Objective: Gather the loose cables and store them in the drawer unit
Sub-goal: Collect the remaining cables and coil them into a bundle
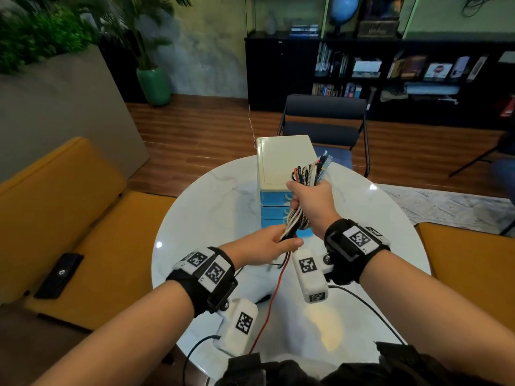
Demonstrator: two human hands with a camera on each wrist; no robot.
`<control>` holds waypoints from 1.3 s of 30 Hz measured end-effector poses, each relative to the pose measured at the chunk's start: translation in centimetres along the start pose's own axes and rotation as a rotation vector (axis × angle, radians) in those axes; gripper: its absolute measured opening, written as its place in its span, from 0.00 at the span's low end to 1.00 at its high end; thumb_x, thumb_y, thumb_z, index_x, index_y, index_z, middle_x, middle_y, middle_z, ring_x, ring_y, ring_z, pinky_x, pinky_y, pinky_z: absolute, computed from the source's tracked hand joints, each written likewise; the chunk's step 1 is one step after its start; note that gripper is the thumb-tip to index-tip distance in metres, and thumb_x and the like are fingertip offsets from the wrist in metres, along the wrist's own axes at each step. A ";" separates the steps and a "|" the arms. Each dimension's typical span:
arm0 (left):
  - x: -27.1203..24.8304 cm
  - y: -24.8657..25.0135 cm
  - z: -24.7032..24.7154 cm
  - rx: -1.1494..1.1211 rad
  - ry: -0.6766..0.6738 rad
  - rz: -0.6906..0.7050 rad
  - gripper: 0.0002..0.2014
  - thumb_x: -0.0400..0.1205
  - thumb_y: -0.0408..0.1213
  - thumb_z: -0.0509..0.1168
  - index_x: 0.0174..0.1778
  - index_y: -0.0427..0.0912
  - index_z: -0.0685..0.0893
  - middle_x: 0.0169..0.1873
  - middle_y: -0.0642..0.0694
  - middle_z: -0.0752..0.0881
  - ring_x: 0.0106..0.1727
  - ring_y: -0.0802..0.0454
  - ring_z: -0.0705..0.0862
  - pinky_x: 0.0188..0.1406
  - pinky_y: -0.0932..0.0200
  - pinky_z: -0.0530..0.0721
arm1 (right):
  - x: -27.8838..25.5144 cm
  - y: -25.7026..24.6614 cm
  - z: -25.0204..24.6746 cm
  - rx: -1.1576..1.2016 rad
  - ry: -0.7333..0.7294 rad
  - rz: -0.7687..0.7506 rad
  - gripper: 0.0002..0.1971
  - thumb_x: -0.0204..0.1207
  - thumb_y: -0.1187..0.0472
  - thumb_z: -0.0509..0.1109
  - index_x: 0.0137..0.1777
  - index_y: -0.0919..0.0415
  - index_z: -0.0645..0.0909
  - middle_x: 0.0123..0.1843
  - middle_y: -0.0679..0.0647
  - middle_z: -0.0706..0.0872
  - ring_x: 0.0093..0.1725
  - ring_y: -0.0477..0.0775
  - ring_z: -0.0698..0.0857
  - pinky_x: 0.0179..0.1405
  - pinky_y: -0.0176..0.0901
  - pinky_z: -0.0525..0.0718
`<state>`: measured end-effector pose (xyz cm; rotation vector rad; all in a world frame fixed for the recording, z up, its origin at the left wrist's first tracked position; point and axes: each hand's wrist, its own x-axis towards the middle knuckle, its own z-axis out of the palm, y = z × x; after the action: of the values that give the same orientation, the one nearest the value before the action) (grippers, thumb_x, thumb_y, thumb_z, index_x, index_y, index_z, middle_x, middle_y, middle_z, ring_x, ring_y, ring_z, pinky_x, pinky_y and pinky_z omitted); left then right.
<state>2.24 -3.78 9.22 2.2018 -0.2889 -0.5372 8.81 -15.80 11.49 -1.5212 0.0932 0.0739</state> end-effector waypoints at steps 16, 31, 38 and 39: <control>-0.3 -0.4 -2.2 -1.033 -0.137 -0.544 0.34 0.86 0.59 0.43 0.68 0.29 0.71 0.55 0.31 0.88 0.55 0.41 0.89 0.55 0.54 0.87 | -1.2 0.2 1.0 -0.042 0.049 -0.287 0.10 0.75 0.63 0.76 0.48 0.47 0.81 0.47 0.46 0.89 0.51 0.47 0.90 0.53 0.46 0.89; 1.7 -2.8 -1.9 -1.381 0.450 -0.475 0.16 0.89 0.43 0.55 0.46 0.33 0.78 0.18 0.42 0.82 0.16 0.53 0.81 0.17 0.63 0.83 | -3.6 1.8 1.4 -0.129 -0.350 -0.036 0.11 0.75 0.62 0.76 0.47 0.72 0.83 0.41 0.71 0.89 0.38 0.54 0.89 0.52 0.44 0.87; 1.3 -3.6 -1.7 -0.864 0.502 -0.155 0.20 0.88 0.48 0.53 0.60 0.37 0.84 0.35 0.44 0.89 0.36 0.53 0.87 0.47 0.58 0.83 | -2.8 2.7 0.6 0.071 -0.407 0.305 0.08 0.77 0.62 0.74 0.46 0.69 0.85 0.44 0.67 0.86 0.43 0.59 0.87 0.52 0.48 0.86; 1.3 -3.6 -1.7 -0.817 0.500 -0.129 0.21 0.88 0.49 0.53 0.63 0.38 0.83 0.42 0.43 0.90 0.44 0.51 0.88 0.54 0.55 0.83 | -2.8 2.7 0.5 0.088 -0.411 0.334 0.09 0.77 0.62 0.74 0.47 0.69 0.85 0.47 0.69 0.86 0.47 0.60 0.87 0.56 0.49 0.85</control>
<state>4.23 -0.84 7.02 1.4812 0.3008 -0.1093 5.75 -15.10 9.14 -1.3633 0.0202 0.6373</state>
